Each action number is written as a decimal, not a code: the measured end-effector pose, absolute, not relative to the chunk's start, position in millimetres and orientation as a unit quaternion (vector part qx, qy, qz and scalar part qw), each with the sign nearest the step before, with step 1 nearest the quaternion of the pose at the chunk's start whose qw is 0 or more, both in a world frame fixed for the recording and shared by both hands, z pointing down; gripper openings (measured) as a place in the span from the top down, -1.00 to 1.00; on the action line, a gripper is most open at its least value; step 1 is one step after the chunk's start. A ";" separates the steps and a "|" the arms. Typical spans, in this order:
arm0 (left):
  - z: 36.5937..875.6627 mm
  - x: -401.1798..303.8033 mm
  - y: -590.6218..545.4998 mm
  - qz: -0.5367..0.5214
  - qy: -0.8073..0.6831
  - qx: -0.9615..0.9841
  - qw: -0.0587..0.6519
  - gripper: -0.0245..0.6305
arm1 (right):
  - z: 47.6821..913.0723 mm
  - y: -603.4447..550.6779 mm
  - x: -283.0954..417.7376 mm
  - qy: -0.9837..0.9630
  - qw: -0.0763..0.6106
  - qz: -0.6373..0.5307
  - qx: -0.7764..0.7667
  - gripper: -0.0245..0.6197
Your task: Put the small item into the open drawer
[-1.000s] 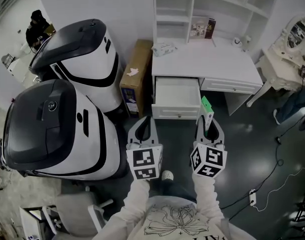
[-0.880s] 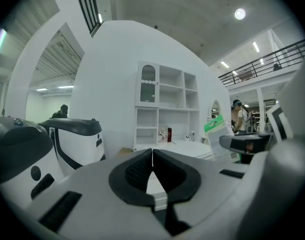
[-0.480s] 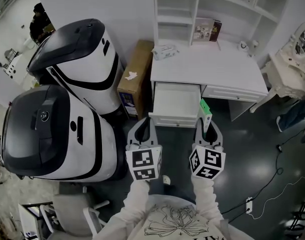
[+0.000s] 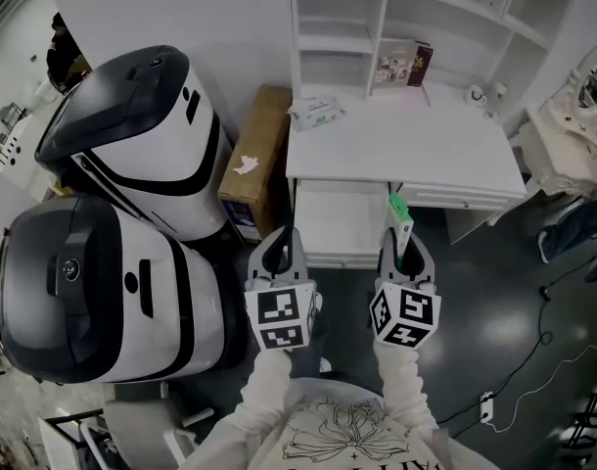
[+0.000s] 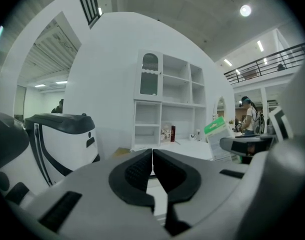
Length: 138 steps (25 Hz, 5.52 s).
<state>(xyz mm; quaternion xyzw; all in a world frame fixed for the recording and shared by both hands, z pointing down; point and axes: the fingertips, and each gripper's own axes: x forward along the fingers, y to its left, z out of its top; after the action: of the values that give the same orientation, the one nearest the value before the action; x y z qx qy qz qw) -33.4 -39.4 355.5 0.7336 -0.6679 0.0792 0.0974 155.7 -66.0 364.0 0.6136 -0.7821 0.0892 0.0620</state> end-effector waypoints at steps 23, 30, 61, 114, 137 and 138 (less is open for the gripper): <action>411.8 -55.9 -257.8 0.126 -0.613 0.767 0.146 0.90 | 425.2 -265.7 124.8 -0.747 0.120 0.140 0.639 0.64; 451.6 -62.2 -284.0 0.151 -0.591 0.772 0.176 0.90 | 465.7 -288.4 117.8 -0.730 0.141 0.175 0.645 0.64; 610.9 -64.1 -304.6 0.230 -0.582 0.719 0.301 0.90 | 670.9 -292.0 102.5 -0.706 0.296 0.326 0.555 0.64; 584.9 -66.5 -314.5 0.199 -0.605 0.713 0.292 0.90 | 687.0 -328.7 81.1 -0.731 0.314 0.308 0.522 0.69; 376.3 -59.8 -326.8 0.090 -0.631 0.760 0.128 0.90 | 393.1 -345.0 90.8 -0.793 0.094 0.142 0.585 0.80; 369.1 -59.9 -326.9 0.087 -0.632 0.761 0.121 0.90 | 385.9 -344.7 91.0 -0.794 0.088 0.136 0.586 0.80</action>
<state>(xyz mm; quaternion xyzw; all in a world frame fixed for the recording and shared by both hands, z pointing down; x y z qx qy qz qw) -59.9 -326.9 369.1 0.7605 -0.6319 0.0871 0.1214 91.0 -344.7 385.9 0.5856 -0.7943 0.1358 0.0881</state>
